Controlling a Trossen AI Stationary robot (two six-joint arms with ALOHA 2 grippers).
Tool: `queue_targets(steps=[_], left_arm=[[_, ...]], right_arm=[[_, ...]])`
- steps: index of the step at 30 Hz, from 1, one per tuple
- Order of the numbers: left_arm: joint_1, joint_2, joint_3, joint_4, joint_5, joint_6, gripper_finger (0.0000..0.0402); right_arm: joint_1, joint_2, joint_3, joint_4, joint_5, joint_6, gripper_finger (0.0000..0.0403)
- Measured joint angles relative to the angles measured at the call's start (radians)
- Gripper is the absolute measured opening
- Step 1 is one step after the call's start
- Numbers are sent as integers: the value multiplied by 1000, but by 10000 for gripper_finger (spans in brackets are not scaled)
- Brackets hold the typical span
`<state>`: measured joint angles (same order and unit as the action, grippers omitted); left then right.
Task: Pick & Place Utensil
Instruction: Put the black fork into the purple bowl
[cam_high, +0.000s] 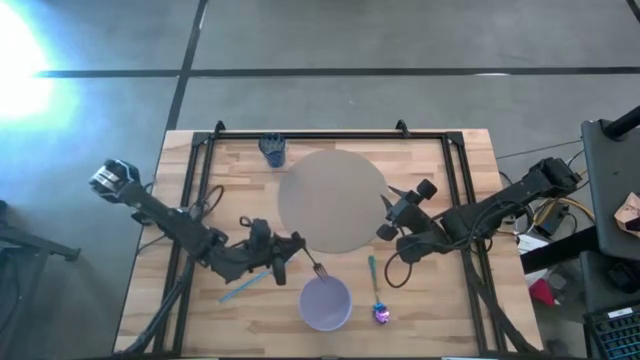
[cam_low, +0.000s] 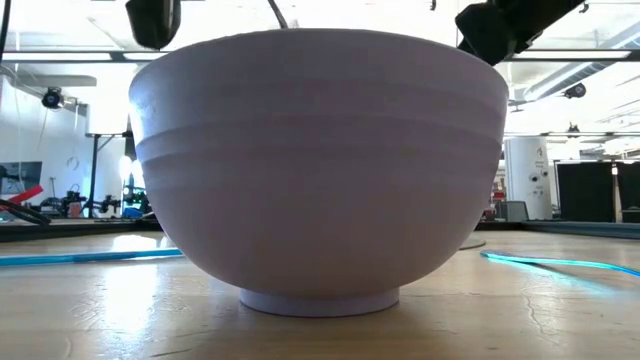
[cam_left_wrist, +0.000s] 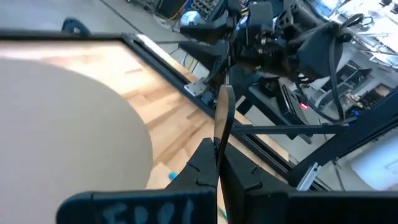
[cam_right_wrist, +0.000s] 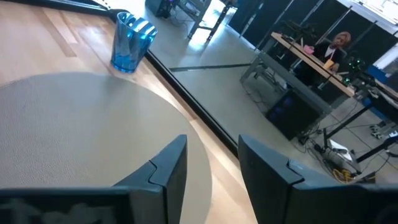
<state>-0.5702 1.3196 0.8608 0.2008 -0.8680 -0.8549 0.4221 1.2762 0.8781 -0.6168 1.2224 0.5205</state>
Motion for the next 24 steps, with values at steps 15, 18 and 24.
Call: queue_targets(steps=[15,18,24], left_arm=[[-50,90,0,0,20,-192,0],[-52,130,0,-8,26,-240,0],[-52,187,0,12,61,-280,0]], right_arm=[[0,0,-5,31,0,4,129],[0,0,-5,32,0,4,133],[0,0,-5,33,0,4,130]])
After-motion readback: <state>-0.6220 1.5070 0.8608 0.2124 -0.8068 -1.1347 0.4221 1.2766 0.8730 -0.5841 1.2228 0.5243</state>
